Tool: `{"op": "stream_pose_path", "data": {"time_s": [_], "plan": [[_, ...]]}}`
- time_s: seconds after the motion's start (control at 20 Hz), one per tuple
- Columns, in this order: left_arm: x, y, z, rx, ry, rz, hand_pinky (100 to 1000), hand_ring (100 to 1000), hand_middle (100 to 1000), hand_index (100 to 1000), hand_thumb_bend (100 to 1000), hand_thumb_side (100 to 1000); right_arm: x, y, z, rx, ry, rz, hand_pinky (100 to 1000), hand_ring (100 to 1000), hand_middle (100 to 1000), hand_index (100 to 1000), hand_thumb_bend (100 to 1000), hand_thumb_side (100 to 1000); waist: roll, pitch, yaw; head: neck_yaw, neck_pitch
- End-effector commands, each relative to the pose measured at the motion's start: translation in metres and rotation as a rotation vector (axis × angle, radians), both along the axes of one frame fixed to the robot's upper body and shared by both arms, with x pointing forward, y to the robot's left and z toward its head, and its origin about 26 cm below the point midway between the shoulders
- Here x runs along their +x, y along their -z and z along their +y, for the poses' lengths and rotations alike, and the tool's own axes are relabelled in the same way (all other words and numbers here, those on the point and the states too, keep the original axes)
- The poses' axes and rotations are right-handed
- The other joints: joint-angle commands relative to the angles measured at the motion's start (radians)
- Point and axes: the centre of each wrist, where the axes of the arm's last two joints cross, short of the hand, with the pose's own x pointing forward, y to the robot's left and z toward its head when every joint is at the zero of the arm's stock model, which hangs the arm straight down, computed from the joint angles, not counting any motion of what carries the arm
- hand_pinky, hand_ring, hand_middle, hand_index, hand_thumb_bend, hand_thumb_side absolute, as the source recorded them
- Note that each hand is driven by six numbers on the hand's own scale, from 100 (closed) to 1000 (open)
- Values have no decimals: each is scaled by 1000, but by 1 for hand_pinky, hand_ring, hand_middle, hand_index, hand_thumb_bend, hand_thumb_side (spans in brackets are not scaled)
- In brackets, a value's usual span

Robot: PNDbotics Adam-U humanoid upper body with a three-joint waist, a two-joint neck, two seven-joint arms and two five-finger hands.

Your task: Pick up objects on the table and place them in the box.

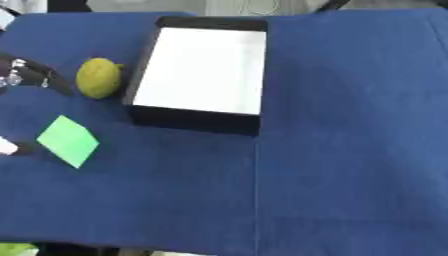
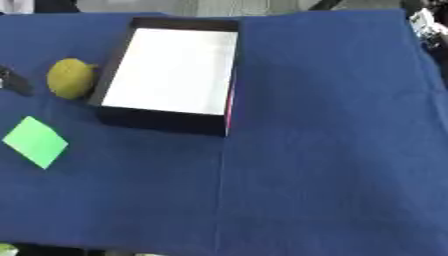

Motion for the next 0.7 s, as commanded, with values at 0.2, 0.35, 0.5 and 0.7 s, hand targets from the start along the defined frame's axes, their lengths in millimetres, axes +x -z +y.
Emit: {"op": "stream_pose_path", "data": {"time_s": [0.2,0.35,0.5,0.7], "plan": [[3,-7,2,49,23,41,922,889,866,925,451,407,0,-11,-3,-20,5,-31,1000,930,895,859,100,470,10,-24,-3,-7,-1],[5,-5,2,63,22,64,920,888,867,918,440,407,0,-11,-2,-19,4,-29,1000,930,895,859,100,470,11,-24,-6,-5,-1],[8,-2,3,73,24,87,920,889,869,915,438,410,0,-10,-2,-20,5,-27,1000,930,895,859,100,470,11,-22,-9,-2,-1],[11,2,3,100,23,100,921,896,874,913,506,335,0,-9,-2,-21,5,-22,1000,930,895,859,100,470,12,-19,-13,3,-1]]}}
